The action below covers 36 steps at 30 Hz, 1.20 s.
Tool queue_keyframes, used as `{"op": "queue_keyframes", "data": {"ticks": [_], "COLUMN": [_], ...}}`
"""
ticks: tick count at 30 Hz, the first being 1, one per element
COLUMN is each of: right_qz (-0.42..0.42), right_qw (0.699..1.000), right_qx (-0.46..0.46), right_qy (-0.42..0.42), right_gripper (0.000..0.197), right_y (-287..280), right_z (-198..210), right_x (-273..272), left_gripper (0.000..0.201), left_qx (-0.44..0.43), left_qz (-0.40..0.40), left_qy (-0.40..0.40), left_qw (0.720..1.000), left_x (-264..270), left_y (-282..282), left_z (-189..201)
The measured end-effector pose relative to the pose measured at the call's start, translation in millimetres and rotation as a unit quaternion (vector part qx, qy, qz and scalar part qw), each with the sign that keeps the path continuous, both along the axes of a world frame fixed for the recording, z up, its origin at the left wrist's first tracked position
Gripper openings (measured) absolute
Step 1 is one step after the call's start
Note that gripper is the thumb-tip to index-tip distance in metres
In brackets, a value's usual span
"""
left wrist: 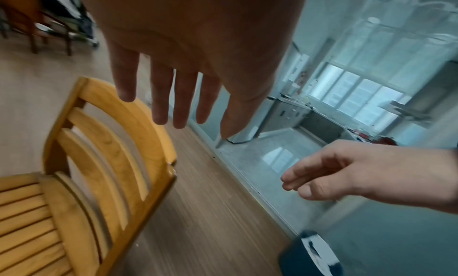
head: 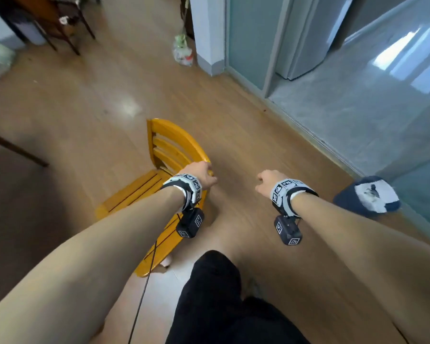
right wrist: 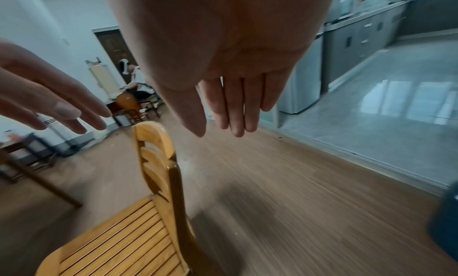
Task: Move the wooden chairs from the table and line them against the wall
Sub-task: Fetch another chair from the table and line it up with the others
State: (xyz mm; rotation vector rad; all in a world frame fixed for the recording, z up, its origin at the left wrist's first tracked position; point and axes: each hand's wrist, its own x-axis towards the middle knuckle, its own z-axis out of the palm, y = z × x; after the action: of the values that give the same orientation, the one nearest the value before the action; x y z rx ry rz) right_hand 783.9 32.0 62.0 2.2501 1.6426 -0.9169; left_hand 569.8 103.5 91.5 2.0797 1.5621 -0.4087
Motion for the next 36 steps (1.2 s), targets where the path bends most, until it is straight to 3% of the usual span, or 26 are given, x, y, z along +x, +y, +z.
{"op": "queue_keyframes", "data": {"ticks": [8,12,15,20,26,32,36], "right_qz": [0.168,0.271,0.334,0.476,0.651,0.796,0.862], "right_qw": [0.986,0.963,0.943,0.879,0.759,0.602,0.501], "right_qx": [0.011,0.007,0.007,-0.002,-0.022,-0.073,-0.078], "right_qy": [-0.005,-0.009,-0.005,-0.006,-0.014,0.005,-0.008], "right_gripper": [0.050,0.048,0.045,0.046,0.040,0.048,0.048], "right_y": [219.0,297.9,340.7,397.1,425.1,412.8,400.5], "right_z": [-18.2,-13.2,-12.5,-26.9,-59.2,-67.5,-63.5], "right_x": [-54.2,-98.8,-131.5,-212.6,-298.5,-334.4,-327.6], "left_gripper": [0.060,0.058,0.051,0.059,0.055,0.057,0.059], "left_qx": [-0.014,-0.023,-0.031,-0.026,-0.030,-0.048,-0.054], "left_qz": [0.175,0.258,0.320,0.464,0.640,0.808,0.870], "left_qy": [-0.025,-0.040,-0.050,-0.057,-0.046,-0.045,-0.059], "left_qw": [0.984,0.965,0.945,0.884,0.767,0.586,0.486], "left_x": [-63.9,-101.4,-129.2,-180.9,-197.7,-138.0,-76.4], "left_y": [151.3,189.5,202.1,206.3,169.7,117.4,102.8], "left_z": [-32.9,-38.9,-41.8,-58.1,-76.8,-73.6,-72.6]}}
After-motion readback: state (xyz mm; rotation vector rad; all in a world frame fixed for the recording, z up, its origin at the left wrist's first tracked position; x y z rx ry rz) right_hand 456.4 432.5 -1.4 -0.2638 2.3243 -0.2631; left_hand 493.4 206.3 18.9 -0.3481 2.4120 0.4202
